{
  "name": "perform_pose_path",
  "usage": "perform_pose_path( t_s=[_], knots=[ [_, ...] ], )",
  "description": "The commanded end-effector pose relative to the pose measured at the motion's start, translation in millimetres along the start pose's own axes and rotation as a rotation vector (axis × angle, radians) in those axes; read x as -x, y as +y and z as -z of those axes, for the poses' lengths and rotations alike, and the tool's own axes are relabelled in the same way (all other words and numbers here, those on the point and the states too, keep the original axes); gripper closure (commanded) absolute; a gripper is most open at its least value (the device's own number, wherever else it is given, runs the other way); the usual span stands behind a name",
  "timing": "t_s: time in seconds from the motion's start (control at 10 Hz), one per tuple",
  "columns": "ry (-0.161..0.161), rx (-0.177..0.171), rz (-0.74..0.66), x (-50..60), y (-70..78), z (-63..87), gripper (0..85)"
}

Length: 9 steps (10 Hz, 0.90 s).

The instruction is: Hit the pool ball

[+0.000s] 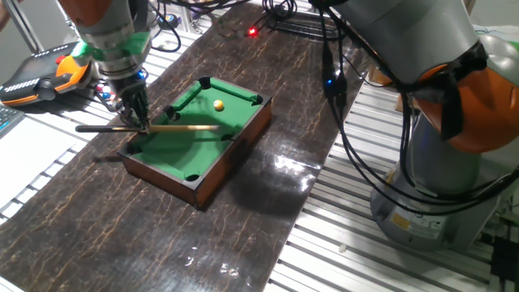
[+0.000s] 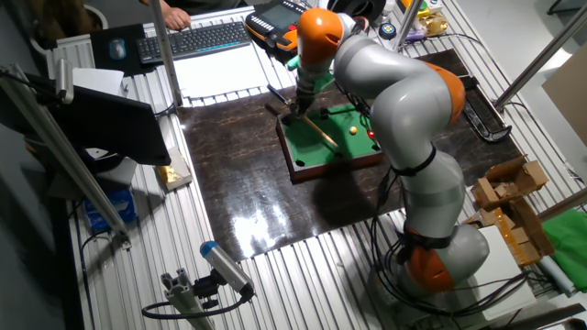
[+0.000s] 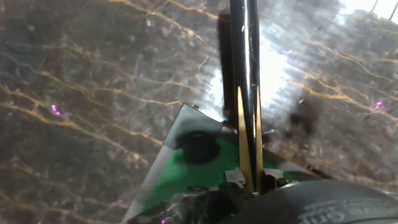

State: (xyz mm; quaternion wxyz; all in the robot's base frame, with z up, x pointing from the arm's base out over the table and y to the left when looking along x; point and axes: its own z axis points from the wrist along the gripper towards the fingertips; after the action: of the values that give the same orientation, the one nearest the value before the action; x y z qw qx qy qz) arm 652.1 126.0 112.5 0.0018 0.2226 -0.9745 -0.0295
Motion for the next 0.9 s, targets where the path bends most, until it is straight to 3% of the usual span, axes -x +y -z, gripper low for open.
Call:
perform_pose_path(
  t_s=[0.0, 0.2, 0.6, 0.7, 0.8],
  knots=[
    [-0.008, -0.009, 0.0, 2.4, -5.9, -1.8, 81.0],
    [-0.025, -0.004, 0.0, 5.5, -19.8, -3.8, 82.7],
    [-0.085, -0.036, -0.009, 4.6, -35.1, -7.2, 82.3],
    [-0.091, -0.04, -0.008, 4.9, -36.6, -7.9, 82.3],
    [-0.072, -0.031, -0.006, 6.0, -35.6, -7.9, 82.3]
  ],
)
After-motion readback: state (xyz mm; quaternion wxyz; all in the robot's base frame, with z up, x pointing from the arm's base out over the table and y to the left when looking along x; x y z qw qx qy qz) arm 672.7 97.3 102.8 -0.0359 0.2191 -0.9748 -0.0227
